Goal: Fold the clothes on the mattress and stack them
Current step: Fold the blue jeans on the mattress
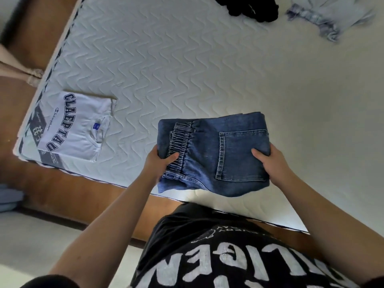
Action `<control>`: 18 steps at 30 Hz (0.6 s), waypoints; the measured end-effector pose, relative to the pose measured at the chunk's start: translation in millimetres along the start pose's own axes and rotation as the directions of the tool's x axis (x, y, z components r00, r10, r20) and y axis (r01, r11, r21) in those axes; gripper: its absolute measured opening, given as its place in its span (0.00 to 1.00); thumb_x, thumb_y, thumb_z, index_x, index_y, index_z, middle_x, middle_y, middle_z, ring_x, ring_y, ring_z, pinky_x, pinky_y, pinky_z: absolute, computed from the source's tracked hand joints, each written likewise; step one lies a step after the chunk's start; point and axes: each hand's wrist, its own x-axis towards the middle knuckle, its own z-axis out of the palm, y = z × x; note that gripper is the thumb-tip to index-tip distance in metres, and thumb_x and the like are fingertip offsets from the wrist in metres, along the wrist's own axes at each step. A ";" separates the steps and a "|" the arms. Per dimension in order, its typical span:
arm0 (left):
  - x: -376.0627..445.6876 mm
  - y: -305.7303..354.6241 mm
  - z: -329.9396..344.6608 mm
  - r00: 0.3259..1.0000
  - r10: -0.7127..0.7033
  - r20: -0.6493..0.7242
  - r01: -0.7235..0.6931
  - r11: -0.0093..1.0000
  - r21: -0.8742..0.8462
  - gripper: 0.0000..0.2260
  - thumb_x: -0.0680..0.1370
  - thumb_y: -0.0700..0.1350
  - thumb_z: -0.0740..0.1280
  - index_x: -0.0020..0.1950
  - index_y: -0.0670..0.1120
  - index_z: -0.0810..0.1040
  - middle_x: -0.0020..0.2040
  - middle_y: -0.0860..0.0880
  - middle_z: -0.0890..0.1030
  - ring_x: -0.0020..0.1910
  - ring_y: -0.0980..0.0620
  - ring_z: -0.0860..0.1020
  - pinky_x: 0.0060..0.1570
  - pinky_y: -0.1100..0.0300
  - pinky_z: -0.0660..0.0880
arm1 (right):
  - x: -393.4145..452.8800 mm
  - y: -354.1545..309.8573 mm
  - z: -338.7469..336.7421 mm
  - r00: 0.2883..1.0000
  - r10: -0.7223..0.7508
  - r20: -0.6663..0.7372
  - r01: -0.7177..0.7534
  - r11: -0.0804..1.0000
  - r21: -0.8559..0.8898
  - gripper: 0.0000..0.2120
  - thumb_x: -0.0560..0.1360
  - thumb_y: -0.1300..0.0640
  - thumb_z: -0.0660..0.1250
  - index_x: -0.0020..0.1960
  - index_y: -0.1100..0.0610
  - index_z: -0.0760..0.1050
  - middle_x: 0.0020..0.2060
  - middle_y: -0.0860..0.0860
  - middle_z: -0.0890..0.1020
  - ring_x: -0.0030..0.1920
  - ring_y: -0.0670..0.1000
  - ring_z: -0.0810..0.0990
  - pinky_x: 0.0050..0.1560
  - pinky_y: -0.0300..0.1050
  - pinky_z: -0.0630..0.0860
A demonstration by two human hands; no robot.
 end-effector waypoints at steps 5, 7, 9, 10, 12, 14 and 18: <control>-36.9 -18.9 -24.0 0.996 -0.027 -0.085 0.017 0.993 -0.117 0.24 0.63 0.56 0.80 0.55 0.57 0.77 0.50 0.53 0.85 0.50 0.49 0.84 0.53 0.44 0.80 | -5.0 -7.3 19.5 0.994 -0.062 0.091 0.066 0.997 -0.036 0.15 0.72 0.49 0.74 0.57 0.41 0.78 0.52 0.41 0.84 0.50 0.44 0.84 0.48 0.44 0.79; -50.7 -28.9 -37.1 0.993 -0.041 -0.109 0.022 0.985 -0.170 0.21 0.64 0.55 0.79 0.54 0.59 0.77 0.50 0.52 0.85 0.49 0.49 0.84 0.53 0.43 0.80 | -8.4 -7.5 31.1 0.990 -0.066 0.125 0.072 0.996 -0.044 0.17 0.71 0.48 0.75 0.58 0.43 0.78 0.52 0.42 0.84 0.51 0.45 0.84 0.49 0.46 0.79; -62.9 -39.3 -51.5 0.989 -0.059 -0.137 0.028 0.976 -0.217 0.19 0.64 0.54 0.79 0.52 0.60 0.78 0.50 0.52 0.85 0.48 0.49 0.84 0.52 0.43 0.80 | -12.4 -7.7 45.3 0.985 -0.064 0.160 0.074 0.996 -0.054 0.17 0.71 0.48 0.76 0.59 0.43 0.78 0.53 0.43 0.84 0.51 0.46 0.84 0.49 0.47 0.80; -68.7 -44.5 -58.8 0.986 -0.065 -0.152 0.028 0.971 -0.237 0.19 0.63 0.54 0.80 0.51 0.61 0.78 0.50 0.52 0.85 0.48 0.49 0.84 0.52 0.43 0.80 | -14.1 -8.5 53.5 0.982 -0.064 0.176 0.076 0.995 -0.061 0.17 0.71 0.49 0.76 0.58 0.43 0.78 0.53 0.43 0.84 0.51 0.46 0.84 0.49 0.46 0.80; -78.4 -55.0 -73.7 0.981 -0.075 -0.178 0.022 0.960 -0.279 0.20 0.63 0.54 0.80 0.51 0.61 0.78 0.50 0.51 0.85 0.49 0.49 0.84 0.52 0.43 0.80 | -17.7 -11.8 71.6 0.976 -0.063 0.207 0.081 0.993 -0.084 0.16 0.71 0.50 0.76 0.57 0.42 0.78 0.53 0.43 0.84 0.51 0.45 0.84 0.48 0.45 0.79; -86.7 -66.9 -90.8 0.975 -0.083 -0.205 0.011 0.945 -0.327 0.20 0.64 0.53 0.80 0.52 0.60 0.79 0.51 0.51 0.85 0.50 0.48 0.84 0.52 0.44 0.80 | -19.6 -17.9 95.0 0.966 -0.062 0.252 0.097 0.987 -0.131 0.14 0.72 0.50 0.75 0.55 0.39 0.79 0.52 0.42 0.84 0.50 0.45 0.84 0.46 0.43 0.79; -92.8 -89.2 -125.6 0.962 -0.125 -0.243 0.014 0.910 -0.415 0.22 0.65 0.51 0.80 0.55 0.54 0.78 0.50 0.50 0.85 0.49 0.48 0.84 0.48 0.49 0.81 | -13.2 -28.9 148.1 0.946 -0.065 0.317 0.146 0.959 -0.241 0.14 0.72 0.49 0.75 0.56 0.41 0.78 0.52 0.43 0.84 0.50 0.47 0.84 0.46 0.46 0.80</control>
